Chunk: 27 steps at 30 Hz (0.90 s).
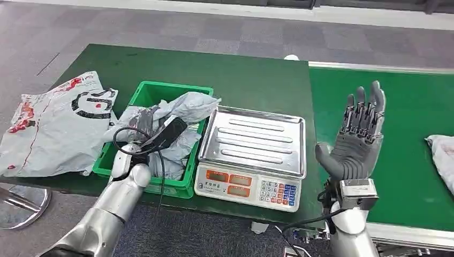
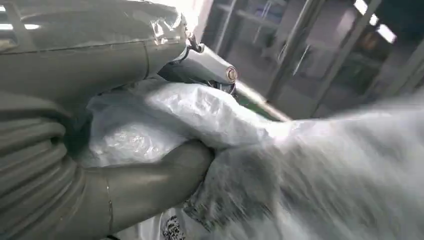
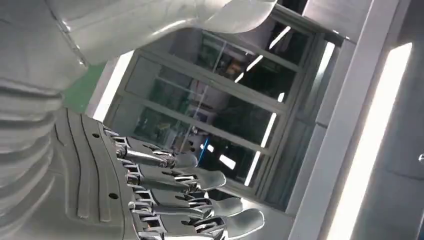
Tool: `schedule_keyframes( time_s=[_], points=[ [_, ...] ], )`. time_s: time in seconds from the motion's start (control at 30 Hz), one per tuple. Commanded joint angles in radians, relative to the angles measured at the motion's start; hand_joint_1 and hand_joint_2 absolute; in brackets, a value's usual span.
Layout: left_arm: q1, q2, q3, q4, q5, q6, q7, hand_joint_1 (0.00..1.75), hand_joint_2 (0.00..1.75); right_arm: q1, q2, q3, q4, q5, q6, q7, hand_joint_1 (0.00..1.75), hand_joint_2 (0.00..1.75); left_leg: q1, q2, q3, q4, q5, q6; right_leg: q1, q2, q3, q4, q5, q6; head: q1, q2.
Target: Moved the parcel from conveyor to table for the left to box.
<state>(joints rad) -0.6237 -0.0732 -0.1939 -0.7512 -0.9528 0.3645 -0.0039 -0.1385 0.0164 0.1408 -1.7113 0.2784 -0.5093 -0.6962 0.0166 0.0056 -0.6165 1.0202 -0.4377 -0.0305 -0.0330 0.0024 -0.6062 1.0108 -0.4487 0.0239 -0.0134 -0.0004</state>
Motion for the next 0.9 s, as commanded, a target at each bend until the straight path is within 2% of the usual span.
schedule_keyframes(
  time_s=[0.03,0.2,0.23,0.27,0.3,0.37,0.4,0.47,0.53,0.57,0.6,0.67,0.77,0.8,0.9],
  points=[
    [-0.078,0.054,0.119,0.225,-0.088,-0.175,0.051,1.75,1.75,0.007,0.083,-0.111,-0.002,0.025,0.032,-0.002,0.0,1.75,0.001,0.002,0.005,-0.002,-0.001,0.001,0.001,0.002,0.004,-0.002,0.0,-0.003,0.0,0.0],
    [-0.085,0.014,0.087,0.243,-0.126,-0.271,0.007,1.75,1.75,-0.001,0.094,-0.127,-0.002,0.037,0.04,0.002,0.0,1.75,0.0,0.0,0.004,-0.002,-0.001,0.001,0.001,0.0,0.003,-0.002,-0.001,-0.004,0.0,0.0],
    [-0.087,-0.001,0.084,0.239,-0.123,-0.282,-0.007,1.68,1.75,-0.004,0.094,-0.129,-0.002,0.038,0.041,0.003,0.0,1.75,0.0,0.0,0.004,-0.003,-0.001,0.001,0.001,0.0,0.003,-0.002,0.0,-0.004,0.0,0.0],
    [-0.085,-0.01,0.083,0.233,-0.118,-0.281,-0.023,0.17,1.75,-0.006,0.095,-0.131,-0.003,0.038,0.04,0.004,0.0,1.75,0.001,-0.001,0.004,-0.003,-0.001,0.002,0.002,-0.001,0.004,-0.003,0.0,-0.004,0.0,0.0],
    [-0.081,-0.018,0.087,0.223,-0.107,-0.282,-0.044,0.0,1.75,-0.005,0.097,-0.135,-0.006,0.037,0.039,0.006,0.0,1.75,0.001,-0.001,0.005,-0.004,-0.001,0.002,0.002,-0.001,0.005,-0.004,0.0,-0.005,0.0,0.0],
    [-0.065,-0.044,0.103,0.173,-0.05,-0.295,-0.102,0.0,1.75,0.003,0.099,-0.143,-0.017,0.039,0.041,0.01,0.0,1.75,0.0,-0.003,0.003,-0.001,-0.001,0.002,0.001,-0.003,0.004,-0.002,-0.001,-0.003,0.0,0.0],
    [-0.049,-0.055,0.125,0.134,-0.008,-0.25,-0.14,0.0,1.75,0.007,0.102,-0.145,-0.022,0.04,0.04,0.01,0.0,1.75,0.0,-0.002,0.004,-0.002,-0.001,0.002,0.001,-0.002,0.004,-0.003,-0.001,-0.003,0.0,0.0],
    [-0.034,-0.057,0.121,0.088,0.006,-0.233,-0.142,0.0,1.75,0.015,0.103,-0.146,-0.031,0.041,0.04,0.009,0.0,1.75,0.0,-0.003,0.002,-0.001,-0.001,0.001,0.0,-0.003,0.003,-0.002,-0.001,-0.002,0.0,0.0],
    [-0.003,-0.063,0.14,0.015,0.075,-0.195,-0.2,0.0,1.75,0.017,0.106,-0.146,-0.035,0.039,0.043,0.008,0.0,1.75,0.001,-0.005,0.004,-0.002,-0.001,0.003,0.001,-0.005,0.006,-0.003,-0.001,-0.003,0.0,0.0],
    [0.005,-0.061,0.137,-0.005,0.082,-0.182,-0.207,0.0,1.75,0.016,0.107,-0.145,-0.035,0.038,0.044,0.008,0.0,1.75,0.0,-0.004,0.002,0.0,-0.001,0.001,0.0,-0.005,0.003,-0.001,-0.001,-0.002,0.0,0.0],
    [0.03,-0.066,0.152,-0.061,0.117,-0.104,-0.237,0.0,1.75,0.016,0.107,-0.144,-0.036,0.031,0.054,0.008,0.0,1.75,0.0,-0.004,0.002,-0.001,-0.001,0.002,0.001,-0.004,0.004,-0.002,-0.001,-0.003,0.0,0.0],
    [0.035,-0.058,0.146,-0.071,0.122,-0.106,-0.237,0.0,1.75,0.015,0.108,-0.144,-0.036,0.03,0.054,0.008,0.0,1.75,0.0,-0.003,0.002,0.0,-0.001,0.001,0.0,-0.003,0.003,-0.001,-0.001,-0.002,0.0,0.0],
    [0.081,-0.056,0.155,-0.166,0.192,-0.029,-0.282,0.0,1.75,0.011,0.108,-0.143,-0.031,0.02,0.064,0.008,0.0,1.75,0.0,-0.002,0.004,-0.002,-0.002,0.002,0.001,-0.002,0.004,-0.002,-0.001,-0.004,0.0,0.0],
    [0.1,-0.06,0.165,-0.208,0.227,0.053,-0.32,0.0,0.0,0.009,0.107,-0.141,-0.029,0.016,0.066,0.009,0.0,1.75,0.0,-0.002,0.003,-0.002,-0.001,0.002,0.001,-0.002,0.003,-0.002,-0.001,-0.003,0.0,0.0],
    [0.124,-0.052,0.16,-0.253,0.278,0.143,-0.361,0.0,0.0,0.005,0.1,-0.134,-0.02,0.012,0.057,0.008,0.0,1.75,0.0,-0.001,0.002,-0.001,-0.002,0.001,0.001,-0.002,0.002,-0.001,-0.001,-0.003,0.0,0.0]
  ],
)
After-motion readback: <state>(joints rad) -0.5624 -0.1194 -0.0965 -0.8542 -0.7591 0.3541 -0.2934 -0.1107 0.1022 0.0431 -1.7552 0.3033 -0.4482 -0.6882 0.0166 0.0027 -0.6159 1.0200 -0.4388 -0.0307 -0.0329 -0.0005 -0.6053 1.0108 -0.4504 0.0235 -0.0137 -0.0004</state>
